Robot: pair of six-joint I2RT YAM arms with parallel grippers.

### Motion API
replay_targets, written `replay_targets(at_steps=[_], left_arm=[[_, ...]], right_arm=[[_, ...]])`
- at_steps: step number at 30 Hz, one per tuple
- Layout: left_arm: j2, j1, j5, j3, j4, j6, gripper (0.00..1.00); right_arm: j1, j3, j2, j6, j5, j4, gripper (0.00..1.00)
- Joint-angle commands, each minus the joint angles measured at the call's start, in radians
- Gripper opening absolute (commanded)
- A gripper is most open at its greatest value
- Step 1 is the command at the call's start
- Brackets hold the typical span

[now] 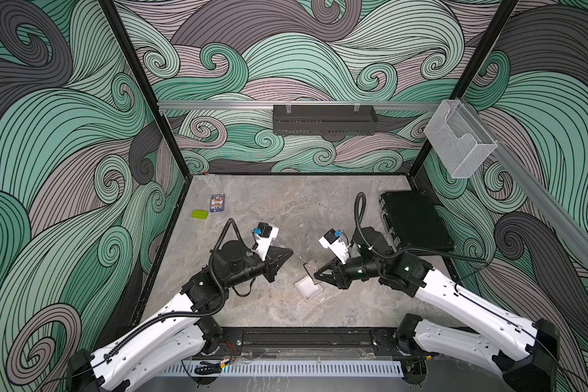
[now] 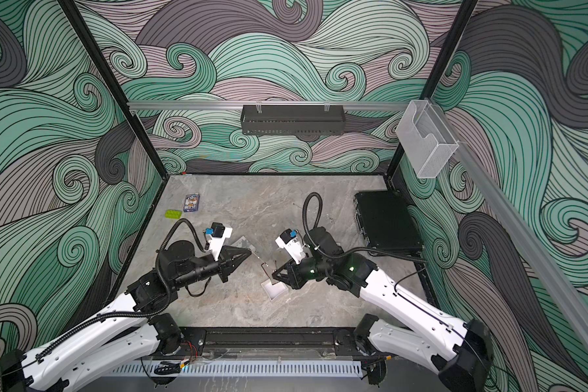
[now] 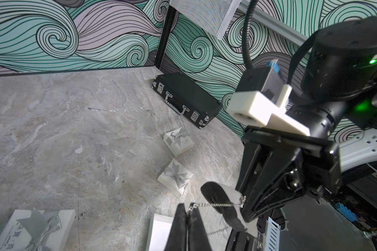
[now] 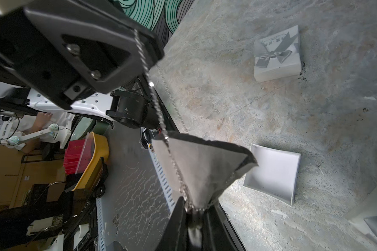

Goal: Take the necklace out of the lift-off lid jewelry box
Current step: Pick up the necklace from the inner lining.

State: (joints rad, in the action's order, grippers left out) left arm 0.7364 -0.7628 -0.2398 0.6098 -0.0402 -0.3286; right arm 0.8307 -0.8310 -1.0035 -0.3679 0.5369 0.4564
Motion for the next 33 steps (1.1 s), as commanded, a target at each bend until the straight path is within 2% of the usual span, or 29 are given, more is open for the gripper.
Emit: replay_targets(at_steps=[1, 17, 33], left_arm=[[0.007, -0.005, 0.037, 0.057, -0.027, 0.036, 0.0], [0.079, -0.004, 0.057, 0.146, -0.033, 0.092, 0.0], [0.167, -0.003, 0.114, 0.196, -0.014, 0.145, 0.0]], right_arm=[[-0.005, 0.018, 0.016, 0.02, -0.018, 0.013, 0.17], [-0.015, 0.082, 0.026, 0.026, -0.028, 0.0, 0.17], [-0.016, 0.116, 0.103, 0.01, -0.052, -0.007, 0.17]])
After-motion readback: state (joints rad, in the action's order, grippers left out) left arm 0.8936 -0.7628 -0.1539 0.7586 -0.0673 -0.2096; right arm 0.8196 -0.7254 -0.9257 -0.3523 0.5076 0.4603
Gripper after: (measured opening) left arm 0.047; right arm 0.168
